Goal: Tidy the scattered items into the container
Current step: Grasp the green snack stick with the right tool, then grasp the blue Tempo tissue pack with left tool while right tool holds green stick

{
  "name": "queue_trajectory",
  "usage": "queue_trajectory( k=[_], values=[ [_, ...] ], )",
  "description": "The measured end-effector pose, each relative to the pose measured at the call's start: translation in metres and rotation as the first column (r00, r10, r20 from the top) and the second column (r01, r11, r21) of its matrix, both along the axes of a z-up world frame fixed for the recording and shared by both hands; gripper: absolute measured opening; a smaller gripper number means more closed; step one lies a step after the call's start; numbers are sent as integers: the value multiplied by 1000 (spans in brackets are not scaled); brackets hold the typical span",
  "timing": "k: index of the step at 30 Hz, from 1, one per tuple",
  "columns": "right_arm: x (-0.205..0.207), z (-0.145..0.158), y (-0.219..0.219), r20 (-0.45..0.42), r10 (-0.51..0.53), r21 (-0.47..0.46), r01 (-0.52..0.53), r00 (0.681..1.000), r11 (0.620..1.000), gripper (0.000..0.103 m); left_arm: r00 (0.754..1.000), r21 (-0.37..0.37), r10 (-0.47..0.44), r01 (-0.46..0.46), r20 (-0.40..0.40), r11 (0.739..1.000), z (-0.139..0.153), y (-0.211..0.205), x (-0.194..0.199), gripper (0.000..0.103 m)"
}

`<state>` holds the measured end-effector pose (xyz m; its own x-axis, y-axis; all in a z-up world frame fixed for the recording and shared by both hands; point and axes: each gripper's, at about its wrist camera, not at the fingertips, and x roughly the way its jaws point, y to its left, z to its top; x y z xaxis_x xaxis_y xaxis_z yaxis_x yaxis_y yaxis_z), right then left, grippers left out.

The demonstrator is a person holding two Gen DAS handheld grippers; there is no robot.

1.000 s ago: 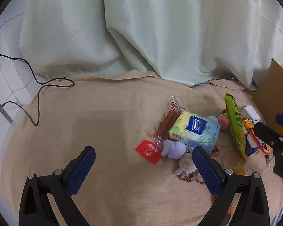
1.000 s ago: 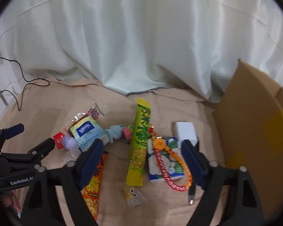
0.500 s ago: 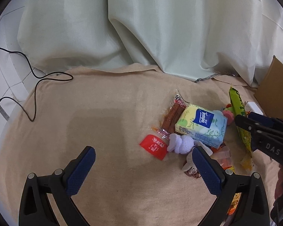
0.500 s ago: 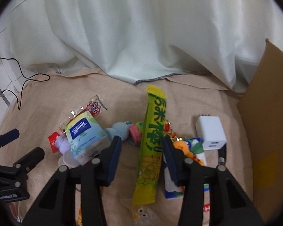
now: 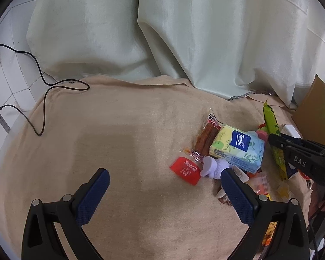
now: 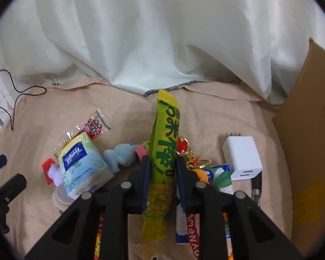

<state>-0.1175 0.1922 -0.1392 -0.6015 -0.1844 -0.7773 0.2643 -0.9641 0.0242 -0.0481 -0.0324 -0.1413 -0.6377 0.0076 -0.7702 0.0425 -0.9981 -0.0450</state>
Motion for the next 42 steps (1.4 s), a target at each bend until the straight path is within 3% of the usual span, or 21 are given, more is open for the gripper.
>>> queue_trajectory(
  k=[6,13,18,22,31,34,38,42],
  values=[
    [1,1,2,17,22,-38,-21,1000,999,26,1000,3,-19,19,-10,1000,2,4,2,103],
    [23,40,11,-76,17,-99,-24,997,995,25,995,28,-87,88,-46,996,10,21,-3,103],
    [32,53,27,-91,13,-132,-25,996,991,25,959,10,-255,258,-126,966,21,55,-8,103],
    [34,56,42,-86,4,-169,-19,996,985,25,939,-27,-313,312,-143,950,18,73,-16,103],
    [33,58,56,-82,2,-207,-19,997,978,25,947,73,-317,320,-53,945,-13,82,-44,103],
    [32,59,55,-76,7,-211,-23,997,977,25,947,76,-322,322,-20,944,-23,84,-49,102],
    [32,59,56,-80,8,-220,-26,997,975,25,950,68,-311,312,-24,948,-27,83,-50,84],
    [32,59,56,-80,9,-214,-26,997,976,25,949,96,-314,315,-23,944,-26,78,-50,82]
  ],
)
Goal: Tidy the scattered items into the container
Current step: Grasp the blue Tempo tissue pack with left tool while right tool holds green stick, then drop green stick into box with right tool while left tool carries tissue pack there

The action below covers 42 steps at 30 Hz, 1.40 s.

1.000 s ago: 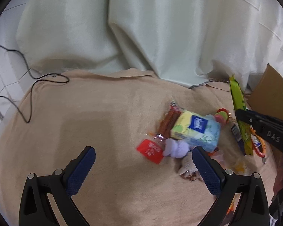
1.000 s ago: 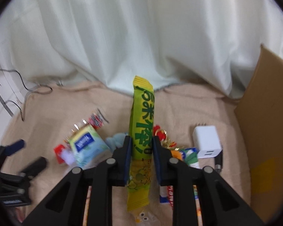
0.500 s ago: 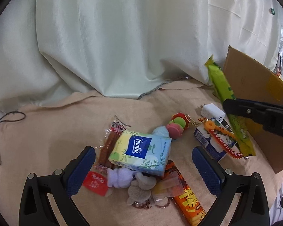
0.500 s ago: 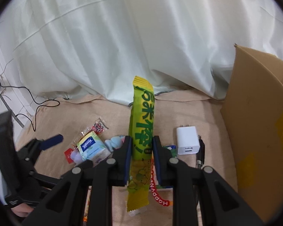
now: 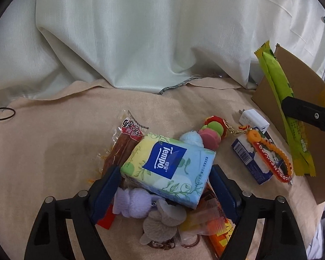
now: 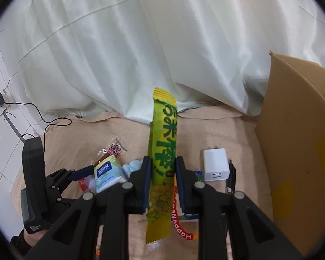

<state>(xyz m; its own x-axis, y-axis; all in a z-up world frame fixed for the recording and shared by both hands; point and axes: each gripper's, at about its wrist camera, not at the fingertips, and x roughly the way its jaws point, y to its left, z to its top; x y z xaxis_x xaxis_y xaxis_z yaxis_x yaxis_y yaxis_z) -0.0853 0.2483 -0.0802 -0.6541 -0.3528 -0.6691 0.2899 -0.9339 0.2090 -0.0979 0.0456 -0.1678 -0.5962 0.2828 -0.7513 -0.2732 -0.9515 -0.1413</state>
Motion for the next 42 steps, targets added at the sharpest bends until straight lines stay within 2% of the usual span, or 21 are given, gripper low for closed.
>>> queue_trajectory(
  k=[9,14,19,24,37,42],
  values=[
    [6,4,-5,-23,13,-8,-13,1000,1000,25,998,15,63,-63,-23,998,14,-16,7,81],
    [17,5,-24,-28,50,30,-49,998,998,25,987,-49,149,-152,-58,987,34,-32,29,81],
    [28,-3,-49,-6,97,87,-96,995,992,25,956,-137,284,-291,-67,947,45,-54,46,81],
    [40,-9,-69,-7,133,134,-130,991,982,25,935,-176,343,-354,-90,919,54,-66,61,81],
    [50,-6,-84,8,123,155,-122,992,980,25,918,-126,390,-396,-65,910,64,-89,72,81],
    [50,6,-75,5,109,136,-109,994,985,25,928,-105,367,-373,-72,922,78,-82,73,81]
  ],
)
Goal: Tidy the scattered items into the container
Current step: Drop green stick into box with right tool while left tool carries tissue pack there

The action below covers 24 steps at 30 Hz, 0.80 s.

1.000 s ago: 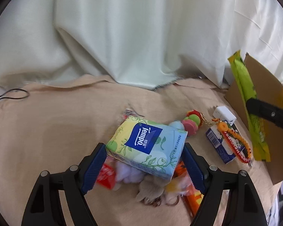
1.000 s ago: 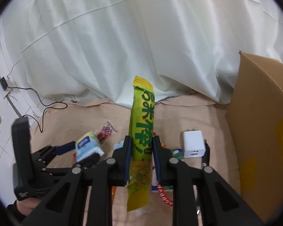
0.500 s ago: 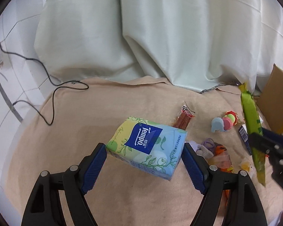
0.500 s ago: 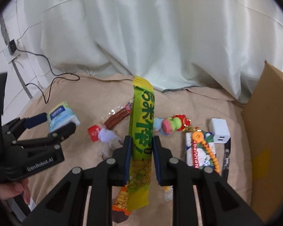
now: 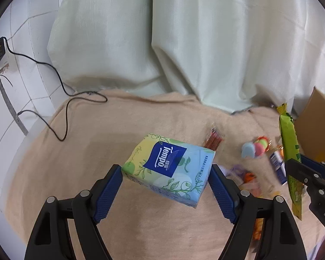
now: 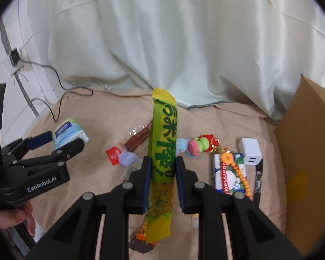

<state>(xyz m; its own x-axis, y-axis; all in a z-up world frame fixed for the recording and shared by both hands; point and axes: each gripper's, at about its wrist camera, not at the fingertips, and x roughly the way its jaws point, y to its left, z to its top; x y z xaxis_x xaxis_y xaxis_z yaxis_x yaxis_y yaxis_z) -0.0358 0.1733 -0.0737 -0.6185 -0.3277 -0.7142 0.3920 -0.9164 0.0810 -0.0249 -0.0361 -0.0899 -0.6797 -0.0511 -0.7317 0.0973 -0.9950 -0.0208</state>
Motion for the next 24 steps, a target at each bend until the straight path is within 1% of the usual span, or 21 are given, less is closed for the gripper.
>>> queue_trajectory(
  k=[2,4,8,11,14,16,19,24],
  values=[
    [-1,8,8,1,-10,-15,10,1000,1000,25,1000,14,1,-1,-5,1000,13,4,1,81],
    [-1,23,22,-10,-26,-19,26,1000,999,25,1000,-2,6,-6,-17,1000,28,13,0,81],
    [1,59,55,-59,-50,5,50,997,999,25,999,-6,-11,11,-33,1000,61,37,-7,81],
    [-3,96,94,-102,-101,18,104,990,994,25,997,-16,-51,50,-56,999,88,73,-14,81],
    [-4,122,135,-138,-162,22,167,977,986,25,992,-24,-97,95,-82,995,111,107,-20,81],
    [-6,133,161,-140,-202,23,207,969,978,25,986,-27,-136,134,-100,991,127,135,-25,81],
    [-6,143,201,-140,-262,37,270,955,962,25,977,-27,-187,185,-107,982,142,174,-31,81],
    [-5,138,262,-103,-342,58,349,934,936,25,958,-25,-267,266,-104,964,151,237,-37,81]
  ],
)
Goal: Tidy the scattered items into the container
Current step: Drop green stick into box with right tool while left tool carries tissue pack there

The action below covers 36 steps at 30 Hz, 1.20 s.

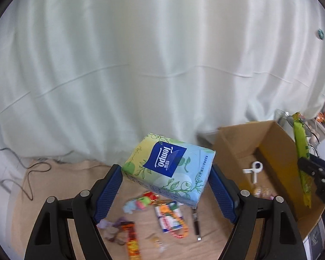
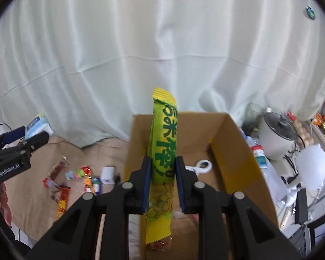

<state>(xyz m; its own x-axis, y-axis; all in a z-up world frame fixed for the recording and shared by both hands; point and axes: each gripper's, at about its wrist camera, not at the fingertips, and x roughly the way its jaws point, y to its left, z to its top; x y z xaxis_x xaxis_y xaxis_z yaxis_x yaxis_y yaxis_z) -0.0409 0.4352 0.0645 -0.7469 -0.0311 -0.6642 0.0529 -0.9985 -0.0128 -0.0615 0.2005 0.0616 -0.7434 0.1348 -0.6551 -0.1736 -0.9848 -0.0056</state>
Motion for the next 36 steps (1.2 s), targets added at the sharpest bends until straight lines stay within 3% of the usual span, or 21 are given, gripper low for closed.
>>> queue_trajectory(
  k=[9,20,21,22,23,26,28,32,36],
  values=[
    [1,-47,57,144,-53,-25,57,988,998,25,995,-11,-87,87,48,996,-14,77,0,81],
    [8,-96,85,253,-89,-35,101,963,994,26,988,-47,-139,143,71,989,-33,121,16,81],
    [8,-99,86,268,-97,-22,107,958,994,34,987,-47,-143,146,72,988,-33,122,17,81],
    [7,-102,87,292,-106,-9,114,951,993,53,987,-48,-146,149,71,988,-32,123,18,81],
    [8,-106,88,317,-118,-10,128,941,992,61,987,-49,-148,152,68,987,-32,124,19,81],
    [12,-104,94,309,-106,-68,133,945,989,72,987,-45,-146,149,62,988,-30,126,19,81],
    [16,-101,97,305,-136,-40,155,943,987,92,987,-40,-149,152,66,988,-28,131,17,81],
    [22,-93,105,271,-187,0,194,944,981,103,982,-33,-175,177,69,984,-20,148,15,81],
    [27,-84,116,241,-220,10,225,945,974,103,972,-24,-217,220,92,975,-13,176,8,81]
  ],
)
